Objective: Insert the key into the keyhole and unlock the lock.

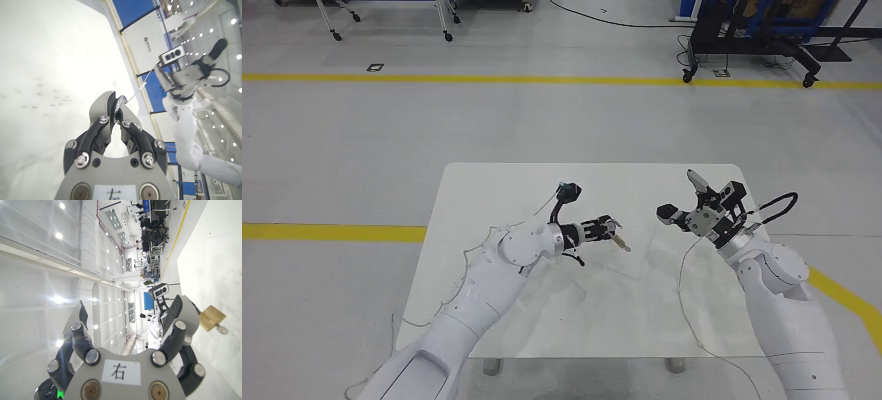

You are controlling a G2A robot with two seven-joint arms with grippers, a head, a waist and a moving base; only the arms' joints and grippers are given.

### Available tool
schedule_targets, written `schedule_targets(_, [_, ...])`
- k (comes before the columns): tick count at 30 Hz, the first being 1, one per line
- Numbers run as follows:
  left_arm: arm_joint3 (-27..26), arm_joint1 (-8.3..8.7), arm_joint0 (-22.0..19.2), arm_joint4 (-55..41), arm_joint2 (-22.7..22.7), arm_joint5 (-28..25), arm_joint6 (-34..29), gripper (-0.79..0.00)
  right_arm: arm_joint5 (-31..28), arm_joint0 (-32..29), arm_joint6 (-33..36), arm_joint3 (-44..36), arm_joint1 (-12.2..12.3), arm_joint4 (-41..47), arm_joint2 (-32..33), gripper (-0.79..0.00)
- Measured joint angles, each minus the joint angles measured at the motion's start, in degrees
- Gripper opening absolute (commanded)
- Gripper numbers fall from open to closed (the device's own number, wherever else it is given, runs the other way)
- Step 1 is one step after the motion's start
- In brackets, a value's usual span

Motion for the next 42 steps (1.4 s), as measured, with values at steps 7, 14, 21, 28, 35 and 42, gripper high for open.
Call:
schedule_targets(7, [1.6, 0.04, -0.7, 3.9, 0.9, 3.8, -0.1, -0.785, 0.0, 0.0, 0.0, 0.0, 0.0, 0.0, 0.0, 0.0])
schedule_targets(14, [2.6, -0.13, -1.0, 2.6, 0.2, 6.7, 1.6, -0.785, 0.0, 0.0, 0.0, 0.0, 0.0, 0.0, 0.0, 0.0])
schedule_targets(21, [3.3, -0.24, -1.2, 3.0, 0.3, 7.2, 2.5, -0.6, 0.0, 0.0, 0.0, 0.0, 0.0, 0.0, 0.0, 0.0])
schedule_targets(28, [3.0, -0.22, -1.4, 3.5, 0.1, 7.5, 3.0, -0.493, 0.0, 0.0, 0.0, 0.0, 0.0, 0.0, 0.0, 0.0])
schedule_targets(35, [-3.4, 1.13, 0.3, 1.0, -5.1, 5.6, 7.3, -0.409, 0.0, 0.0, 0.0, 0.0, 0.0, 0.0, 0.0, 0.0])
schedule_targets(42, [-14.0, 3.49, 2.1, 7.0, -11.4, 1.7, 11.0, -0.351, -1.1, -0.1, -1.1, -0.4, 0.1, -1.5, -0.1, 0.0])
